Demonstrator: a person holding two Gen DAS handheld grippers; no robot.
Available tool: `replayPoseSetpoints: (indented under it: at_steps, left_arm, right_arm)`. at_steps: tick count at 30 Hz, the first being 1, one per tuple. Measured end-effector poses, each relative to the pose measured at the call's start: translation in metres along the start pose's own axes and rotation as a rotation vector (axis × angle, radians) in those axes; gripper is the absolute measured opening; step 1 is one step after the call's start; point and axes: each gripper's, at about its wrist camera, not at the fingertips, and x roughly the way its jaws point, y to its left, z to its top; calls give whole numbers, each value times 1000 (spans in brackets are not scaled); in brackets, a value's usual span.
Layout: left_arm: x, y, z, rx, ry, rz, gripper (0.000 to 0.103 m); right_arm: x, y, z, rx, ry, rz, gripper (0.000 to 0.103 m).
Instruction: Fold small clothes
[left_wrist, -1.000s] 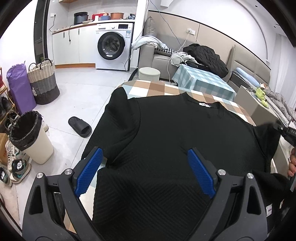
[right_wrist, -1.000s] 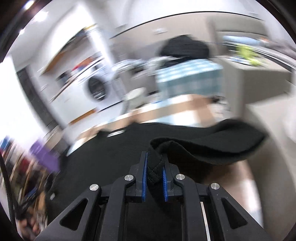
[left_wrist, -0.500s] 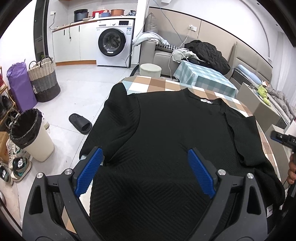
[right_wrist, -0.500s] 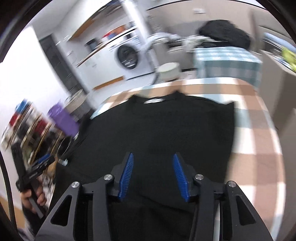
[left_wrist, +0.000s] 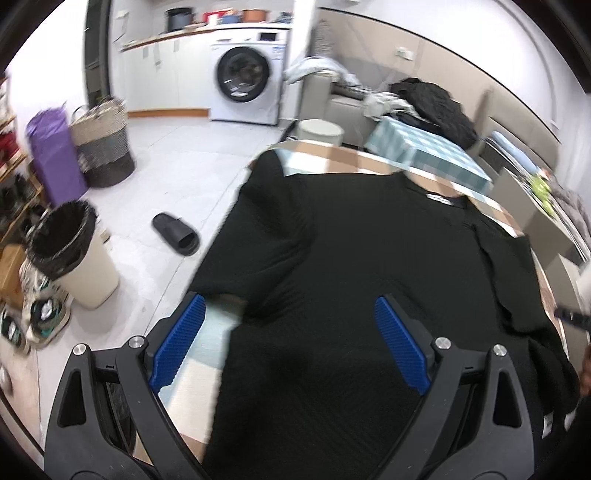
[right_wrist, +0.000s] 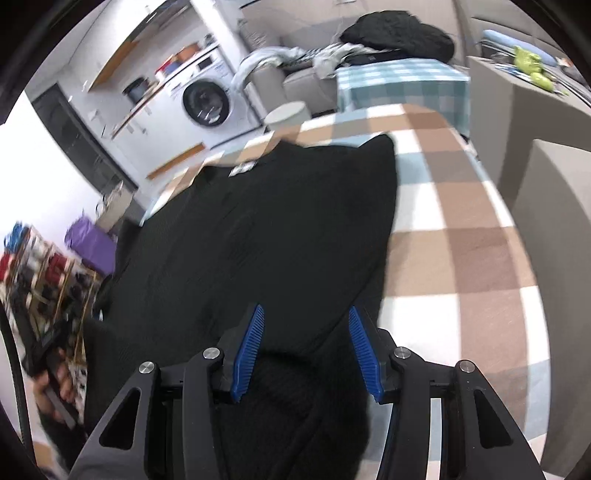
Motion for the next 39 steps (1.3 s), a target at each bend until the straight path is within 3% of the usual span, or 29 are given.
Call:
replayPoseSetpoints:
  at_steps: [3,9,14,22,29,35,39]
  left_arm:
    - [14,33,1,-101,30,42,92]
    - [47,98,6,-308,83,33,88]
    - [78,150,4,-518,172,-54,73]
    - [123,201,-14,-737,279,-255,70]
    - [166,208,-14,-806,334,-311,69]
    - [183,200,-8,-831,324,-301,53]
    - [182,195,-7,-822,305,-284,49]
  right_arm:
    - [5,4,-6,-16,24,-35,49]
    - [-1,0,-14,36,11,-46,49]
    - [-6,-5,-19,76,4,-52,49]
    - [-6,-16,-29,129,20,-66,49]
    - [-5,-11,-29,135,21,-62,50]
    - [-8,-14,-30,161,7,-70,50]
    - [-8,-15,-30,164,6,-71,50]
